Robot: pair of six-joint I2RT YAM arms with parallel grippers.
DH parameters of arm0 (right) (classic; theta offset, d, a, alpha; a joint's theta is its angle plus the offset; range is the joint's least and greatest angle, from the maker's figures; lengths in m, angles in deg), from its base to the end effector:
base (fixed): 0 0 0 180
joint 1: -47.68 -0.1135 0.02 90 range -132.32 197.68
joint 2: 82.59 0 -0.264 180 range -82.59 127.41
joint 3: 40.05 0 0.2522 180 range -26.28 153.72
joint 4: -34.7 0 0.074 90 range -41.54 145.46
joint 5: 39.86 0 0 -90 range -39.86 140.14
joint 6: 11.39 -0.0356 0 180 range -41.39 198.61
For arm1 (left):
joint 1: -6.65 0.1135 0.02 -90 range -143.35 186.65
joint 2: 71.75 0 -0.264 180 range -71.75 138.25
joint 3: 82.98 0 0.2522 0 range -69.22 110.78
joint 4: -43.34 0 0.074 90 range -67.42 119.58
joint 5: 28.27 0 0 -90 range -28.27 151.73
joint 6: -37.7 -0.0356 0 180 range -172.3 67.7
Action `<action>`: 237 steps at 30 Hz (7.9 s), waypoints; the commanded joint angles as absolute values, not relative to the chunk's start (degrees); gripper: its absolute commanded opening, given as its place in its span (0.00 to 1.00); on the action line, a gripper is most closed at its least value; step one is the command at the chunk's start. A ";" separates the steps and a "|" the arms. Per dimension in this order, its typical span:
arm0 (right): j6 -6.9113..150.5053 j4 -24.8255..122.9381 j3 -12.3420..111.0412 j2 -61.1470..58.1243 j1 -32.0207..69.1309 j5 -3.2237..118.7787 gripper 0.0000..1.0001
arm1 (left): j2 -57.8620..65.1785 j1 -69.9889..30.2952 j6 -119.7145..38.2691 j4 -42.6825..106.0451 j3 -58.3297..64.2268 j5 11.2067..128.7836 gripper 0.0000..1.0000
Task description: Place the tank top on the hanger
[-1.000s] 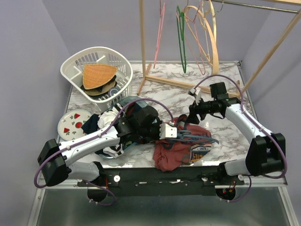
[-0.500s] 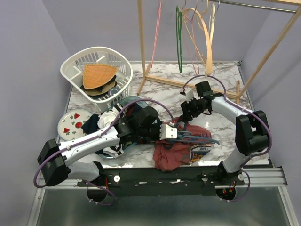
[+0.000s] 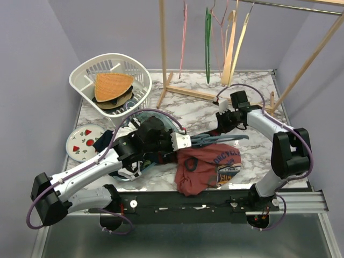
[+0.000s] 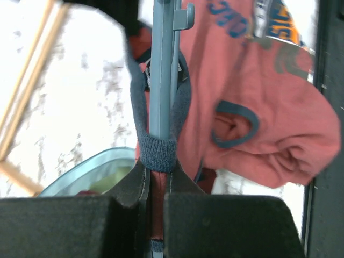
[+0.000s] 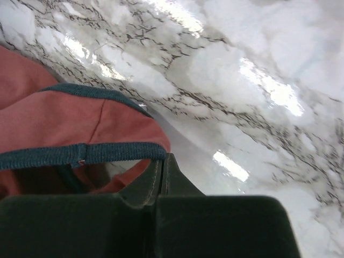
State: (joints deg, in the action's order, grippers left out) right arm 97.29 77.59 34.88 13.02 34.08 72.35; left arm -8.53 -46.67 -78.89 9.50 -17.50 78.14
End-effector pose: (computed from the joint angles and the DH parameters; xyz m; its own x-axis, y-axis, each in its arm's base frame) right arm 0.3170 0.0905 0.1914 -0.7024 -0.4750 -0.5301 -0.6399 0.7475 0.1781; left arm 0.1384 -0.2026 0.3025 0.1290 0.5457 -0.8280 0.9565 0.1518 0.2490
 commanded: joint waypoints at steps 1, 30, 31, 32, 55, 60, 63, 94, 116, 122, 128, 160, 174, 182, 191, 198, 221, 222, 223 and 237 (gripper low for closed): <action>97.68 80.36 34.71 7.16 38.79 79.12 0.00 | -11.72 -42.92 -75.25 16.65 -18.77 77.20 0.00; 100.23 88.01 33.92 -9.65 57.70 97.24 0.01 | -8.38 -39.23 -73.31 18.15 -18.77 73.69 0.00; 100.32 88.10 34.09 -9.21 57.70 97.42 0.01 | -8.64 -39.05 -73.31 18.24 -18.95 73.95 0.00; 100.58 88.62 34.10 -8.77 57.70 97.94 0.01 | -9.25 -38.96 -73.31 18.76 -19.21 74.21 0.00; 99.71 88.01 34.62 -10.61 61.30 98.57 0.01 | -10.58 -37.29 -72.78 20.79 -20.97 72.63 0.00; 99.09 87.22 34.89 -12.28 61.92 97.69 0.00 | -9.17 -37.29 -72.78 20.26 -20.53 72.02 0.00; 98.74 86.70 35.33 -12.81 62.10 96.46 0.00 | -8.73 -37.29 -72.78 20.26 -20.35 71.84 0.00; 108.32 102.16 54.91 -19.84 38.73 92.23 0.02 | -2.84 -39.58 -69.97 12.18 -9.72 76.24 0.00; 137.67 127.30 59.59 -24.49 36.70 87.75 0.91 | -1.18 -41.95 -74.53 -4.60 5.57 86.61 0.00; 140.92 129.84 58.09 -23.45 36.78 88.28 0.88 | 0.94 -44.85 -76.56 -7.86 9.70 84.85 0.00; 145.05 134.93 57.30 -22.04 36.70 92.67 0.70 | 1.73 -45.03 -77.70 -8.48 11.20 82.21 0.00; 122.55 115.70 43.15 -31.79 60.14 92.33 0.00 | -13.91 -42.04 -72.87 15.16 -4.08 60.61 0.97; 115.18 97.08 50.79 -27.84 80.82 85.48 0.01 | -20.41 -40.72 -69.71 20.96 -19.64 61.65 0.98; 109.55 90.48 66.86 -16.78 80.82 72.82 0.01 | -22.18 -40.54 -68.83 22.11 -22.81 63.58 0.98; 106.56 87.66 83.48 -6.84 80.82 67.45 0.01 | -22.53 -40.37 -68.12 22.63 -22.99 65.07 0.98; 104.63 86.70 94.12 1.86 77.49 63.41 0.01 | -21.83 -40.19 -67.60 22.90 -23.08 66.04 0.98; 101.82 87.31 91.23 8.81 75.37 68.68 0.00 | -22.44 -40.19 -67.16 22.90 -23.25 67.62 0.98; 101.73 87.31 91.14 8.99 75.37 68.51 0.00 | -22.62 -40.19 -67.16 22.90 -23.25 67.62 0.98; 101.64 87.22 91.14 9.25 75.37 68.16 0.00 | -22.70 -40.19 -67.07 22.90 -23.25 67.80 0.98; 104.19 92.23 91.31 11.98 75.37 65.87 0.01 | -23.67 -40.11 -66.19 22.99 -23.34 69.64 0.98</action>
